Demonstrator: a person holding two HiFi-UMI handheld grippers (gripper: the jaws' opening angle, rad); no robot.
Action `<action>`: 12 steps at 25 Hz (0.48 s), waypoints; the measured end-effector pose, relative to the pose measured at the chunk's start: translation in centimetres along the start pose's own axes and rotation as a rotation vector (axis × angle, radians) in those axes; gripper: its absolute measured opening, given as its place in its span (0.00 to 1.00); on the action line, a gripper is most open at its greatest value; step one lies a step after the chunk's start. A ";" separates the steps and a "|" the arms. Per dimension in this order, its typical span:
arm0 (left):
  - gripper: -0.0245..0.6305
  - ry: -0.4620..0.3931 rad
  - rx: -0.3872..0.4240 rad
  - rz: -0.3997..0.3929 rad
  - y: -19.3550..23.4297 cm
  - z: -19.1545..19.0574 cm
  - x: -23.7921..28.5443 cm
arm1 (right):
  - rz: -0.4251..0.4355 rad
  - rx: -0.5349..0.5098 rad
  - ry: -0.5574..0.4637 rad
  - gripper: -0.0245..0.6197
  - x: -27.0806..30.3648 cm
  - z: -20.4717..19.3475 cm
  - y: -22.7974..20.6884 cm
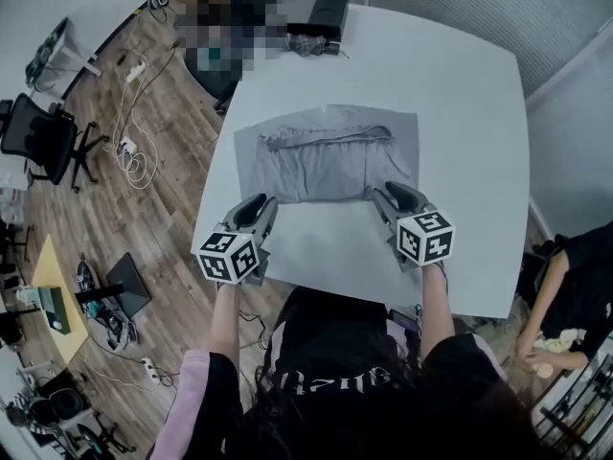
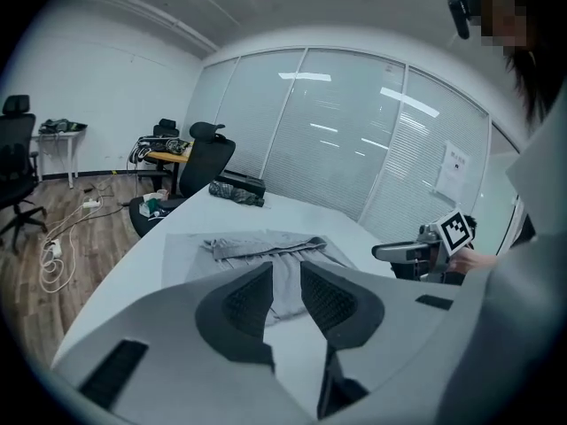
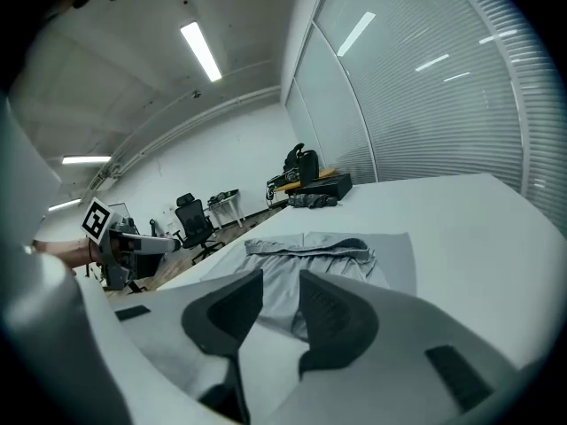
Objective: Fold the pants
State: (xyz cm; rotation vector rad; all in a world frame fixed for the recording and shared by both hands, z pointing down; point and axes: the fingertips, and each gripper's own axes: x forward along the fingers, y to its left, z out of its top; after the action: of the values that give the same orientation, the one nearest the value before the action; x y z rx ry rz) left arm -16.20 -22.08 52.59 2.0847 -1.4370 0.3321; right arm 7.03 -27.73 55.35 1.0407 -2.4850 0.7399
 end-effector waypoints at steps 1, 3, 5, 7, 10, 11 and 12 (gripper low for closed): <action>0.21 0.002 0.001 -0.001 -0.6 -0.5 -0.7 | -0.001 0.001 -0.003 0.25 -0.4 -0.4 0.5; 0.21 0.002 0.003 0.001 -1.7 -1.3 -1.9 | 0.002 0.007 -0.017 0.24 -1.3 -0.8 1.5; 0.21 -0.006 -0.001 -0.003 -2.8 -1.6 -2.8 | 0.007 0.011 -0.039 0.24 -2.3 -0.6 2.3; 0.21 -0.016 0.001 -0.012 -3.8 -1.7 -3.7 | 0.007 0.010 -0.061 0.23 -3.2 -0.5 3.2; 0.21 -0.021 0.030 -0.030 -4.8 -1.8 -4.8 | 0.003 0.006 -0.084 0.22 -4.2 -0.5 4.8; 0.21 -0.021 0.046 -0.038 -5.2 -1.8 -5.1 | 0.001 0.004 -0.088 0.22 -4.6 -0.5 5.4; 0.21 -0.021 0.062 -0.047 -5.6 -1.7 -5.5 | -0.002 0.001 -0.092 0.22 -5.0 -0.6 6.1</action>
State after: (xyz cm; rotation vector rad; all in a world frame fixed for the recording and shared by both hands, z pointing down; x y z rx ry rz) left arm -13.02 -15.46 49.37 2.1742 -1.4036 0.3416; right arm 5.97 -21.02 51.33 1.1008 -2.5602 0.7085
